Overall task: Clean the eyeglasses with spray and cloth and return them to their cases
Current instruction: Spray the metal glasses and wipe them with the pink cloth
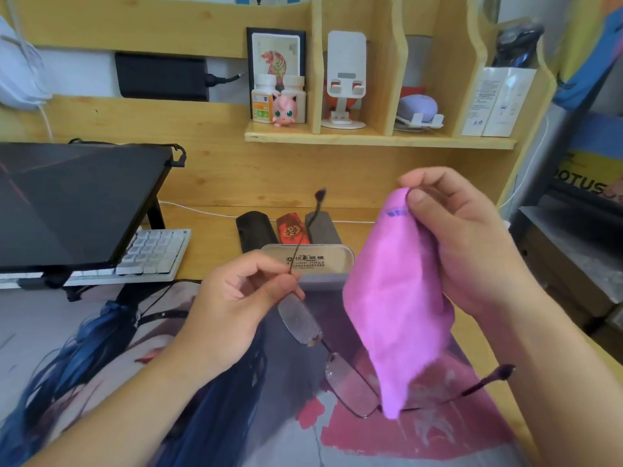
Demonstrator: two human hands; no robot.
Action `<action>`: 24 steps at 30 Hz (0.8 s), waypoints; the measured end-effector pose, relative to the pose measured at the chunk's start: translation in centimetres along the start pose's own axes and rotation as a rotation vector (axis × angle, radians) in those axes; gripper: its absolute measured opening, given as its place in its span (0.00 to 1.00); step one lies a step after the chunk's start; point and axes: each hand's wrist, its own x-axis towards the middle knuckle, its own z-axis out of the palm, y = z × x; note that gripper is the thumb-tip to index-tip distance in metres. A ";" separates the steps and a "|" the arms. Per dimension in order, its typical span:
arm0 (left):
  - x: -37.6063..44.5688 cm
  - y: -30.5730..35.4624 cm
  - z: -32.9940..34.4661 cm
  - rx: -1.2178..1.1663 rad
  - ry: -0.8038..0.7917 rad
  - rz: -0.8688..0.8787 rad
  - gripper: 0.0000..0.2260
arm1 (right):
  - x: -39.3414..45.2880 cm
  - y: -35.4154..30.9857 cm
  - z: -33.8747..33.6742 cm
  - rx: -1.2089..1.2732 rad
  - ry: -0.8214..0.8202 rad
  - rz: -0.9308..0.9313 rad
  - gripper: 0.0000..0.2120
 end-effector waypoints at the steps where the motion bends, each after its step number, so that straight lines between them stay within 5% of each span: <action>1: 0.0 0.1 -0.1 -0.015 -0.015 0.001 0.03 | 0.3 0.7 -0.3 -0.189 0.049 0.049 0.11; 3: 0.0 0.3 -0.3 -0.045 -0.062 0.009 0.02 | 1.1 2.6 -1.3 -0.742 0.065 0.179 0.10; 5: 0.0 0.2 -0.4 -0.054 -0.099 0.008 0.02 | 1.4 4.0 -2.4 -1.232 -0.124 0.415 0.10; 7: 0.0 0.0 -0.4 -0.051 -0.114 -0.001 0.02 | 1.3 4.5 -3.3 -1.447 -0.368 0.612 0.12; 13: -0.3 -0.6 0.2 -0.013 -0.167 -0.069 0.04 | 1.7 5.1 -3.6 -1.325 -0.391 0.559 0.17; 24: -0.5 -0.8 0.3 -0.003 -0.138 -0.044 0.03 | 1.7 6.8 -3.7 -1.270 -0.576 0.497 0.07</action>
